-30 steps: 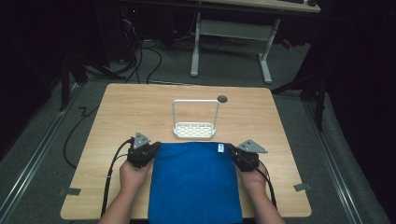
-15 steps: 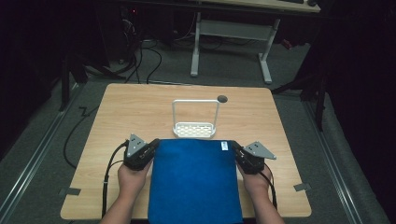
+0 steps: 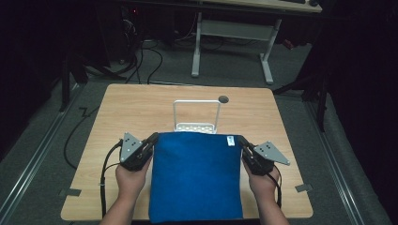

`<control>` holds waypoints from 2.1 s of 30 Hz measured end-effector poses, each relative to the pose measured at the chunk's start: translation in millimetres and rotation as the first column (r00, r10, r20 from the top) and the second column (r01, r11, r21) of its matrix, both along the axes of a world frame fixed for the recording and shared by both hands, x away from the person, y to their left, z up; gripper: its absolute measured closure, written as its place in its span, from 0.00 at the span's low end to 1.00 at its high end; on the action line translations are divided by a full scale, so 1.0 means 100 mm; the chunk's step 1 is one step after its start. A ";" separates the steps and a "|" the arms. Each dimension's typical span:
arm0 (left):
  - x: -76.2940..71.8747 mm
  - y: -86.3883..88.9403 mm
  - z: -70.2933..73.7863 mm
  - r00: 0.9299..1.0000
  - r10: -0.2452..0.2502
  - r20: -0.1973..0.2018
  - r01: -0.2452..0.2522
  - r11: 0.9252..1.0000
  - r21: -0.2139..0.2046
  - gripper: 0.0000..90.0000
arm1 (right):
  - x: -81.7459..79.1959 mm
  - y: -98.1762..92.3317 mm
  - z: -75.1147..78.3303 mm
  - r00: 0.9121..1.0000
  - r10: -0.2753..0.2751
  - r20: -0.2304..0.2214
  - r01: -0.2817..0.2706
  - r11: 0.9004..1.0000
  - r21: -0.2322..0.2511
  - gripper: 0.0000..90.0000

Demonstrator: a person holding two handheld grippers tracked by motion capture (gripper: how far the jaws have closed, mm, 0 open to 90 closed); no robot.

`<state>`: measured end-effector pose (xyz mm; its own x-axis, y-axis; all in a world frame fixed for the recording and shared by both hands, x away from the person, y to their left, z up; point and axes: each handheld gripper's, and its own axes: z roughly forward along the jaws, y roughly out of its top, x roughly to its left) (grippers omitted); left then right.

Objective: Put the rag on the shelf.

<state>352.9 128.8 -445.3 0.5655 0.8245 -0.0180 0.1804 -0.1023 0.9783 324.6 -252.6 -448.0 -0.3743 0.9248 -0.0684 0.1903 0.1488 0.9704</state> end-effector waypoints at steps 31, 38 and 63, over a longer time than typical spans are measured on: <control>0.19 -0.05 0.81 0.983 0.047 0.177 -0.036 0.997 -0.066 0.99 | 0.12 0.06 0.95 0.973 -0.008 0.230 0.000 0.999 0.035 0.99; 0.24 -0.02 0.94 0.978 0.057 0.202 -0.045 0.997 -0.065 1.00 | 0.20 0.03 1.09 0.968 -0.021 0.249 0.010 0.999 0.043 0.99; 1.04 -0.09 1.21 0.965 0.114 0.238 -0.114 0.993 -0.013 1.00 | 0.93 -0.01 1.38 0.974 -0.068 0.216 0.063 0.998 0.031 0.99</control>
